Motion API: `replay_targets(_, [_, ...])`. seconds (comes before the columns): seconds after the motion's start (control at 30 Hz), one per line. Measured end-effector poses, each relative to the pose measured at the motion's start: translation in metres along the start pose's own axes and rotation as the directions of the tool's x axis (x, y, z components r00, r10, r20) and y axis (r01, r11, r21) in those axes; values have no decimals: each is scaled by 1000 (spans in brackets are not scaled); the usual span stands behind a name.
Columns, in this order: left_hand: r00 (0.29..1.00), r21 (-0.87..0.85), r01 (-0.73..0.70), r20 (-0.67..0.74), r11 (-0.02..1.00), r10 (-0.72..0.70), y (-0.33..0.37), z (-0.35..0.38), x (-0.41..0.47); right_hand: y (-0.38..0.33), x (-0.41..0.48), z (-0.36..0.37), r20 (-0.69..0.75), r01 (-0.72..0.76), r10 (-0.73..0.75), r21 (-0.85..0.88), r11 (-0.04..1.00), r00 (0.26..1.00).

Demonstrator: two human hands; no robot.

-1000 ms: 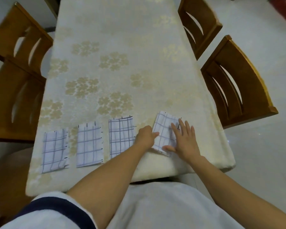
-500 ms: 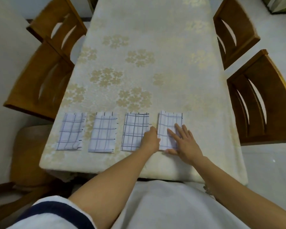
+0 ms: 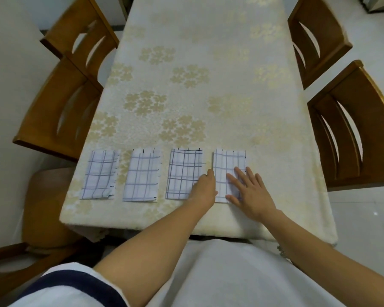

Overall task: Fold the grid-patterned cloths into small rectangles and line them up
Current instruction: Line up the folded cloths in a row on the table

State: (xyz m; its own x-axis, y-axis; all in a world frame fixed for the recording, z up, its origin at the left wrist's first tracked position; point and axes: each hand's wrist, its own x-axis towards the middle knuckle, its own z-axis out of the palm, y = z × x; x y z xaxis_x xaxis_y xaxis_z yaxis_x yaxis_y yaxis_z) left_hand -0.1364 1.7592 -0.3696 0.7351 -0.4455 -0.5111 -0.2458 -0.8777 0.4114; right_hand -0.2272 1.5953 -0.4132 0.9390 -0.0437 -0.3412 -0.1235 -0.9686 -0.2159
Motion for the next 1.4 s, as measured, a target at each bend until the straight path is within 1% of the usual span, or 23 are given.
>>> replay_targets(0.13, [999,13,-30,-12,999,30,-1,-2,-3,-1,-3,0,2,-13,13,-16,1000,1000])
replay_targets(0.37, [999,-22,-46,-11,999,46,1,-4,-7,6,-6,2,-1,-26,26,-21,999,1000])
replay_targets(0.43, [999,-39,-47,-1,998,47,3,-4,-7,7,-6,2,2,-22,22,-27,999,1000])
replay_targets(0.53, [998,-21,-60,12,998,60,4,-4,-7,6,-5,0,-11,-15,15,-14,1000,1000])
replay_targets(0.6, [996,42,-93,-7,995,93,4,-4,-8,6,-5,-1,-29,-12,12,-3,1000,1000])
replay_targets(0.67, [985,184,-152,-55,971,165,3,-6,-6,5,-3,-5,-79,4,-3,15,1000,997])
replay_targets(0.73, [965,315,-215,-79,924,251,3,-10,-2,3,3,-11,-165,41,-31,58,997,986])
replay_targets(0.8, [955,361,-256,-46,897,292,4,-12,2,-2,12,-17,-291,109,-67,129,986,954])
replay_targets(0.87, [957,412,-269,11,870,291,5,-14,7,-8,23,-24,-358,172,-106,159,972,928])
replay_targets(0.97, [964,512,-264,117,817,238,8,-21,19,-9,35,-27,-321,229,-178,128,965,930])
replay_targets(1.1, [962,598,-266,213,756,170,9,-24,33,7,41,-21,-185,187,-157,159,969,970])
replay_targets(1.27, [958,649,-270,256,711,130,16,-22,39,22,45,-12,-87,191,-179,162,968,980])
replay_targets(1.33, [956,676,-279,265,682,128,18,-24,42,28,48,-13,-40,224,-221,99,969,974])
replay_targets(1.4, [952,691,-288,281,663,121,20,-24,46,31,51,-16,22,230,-232,63,971,973])
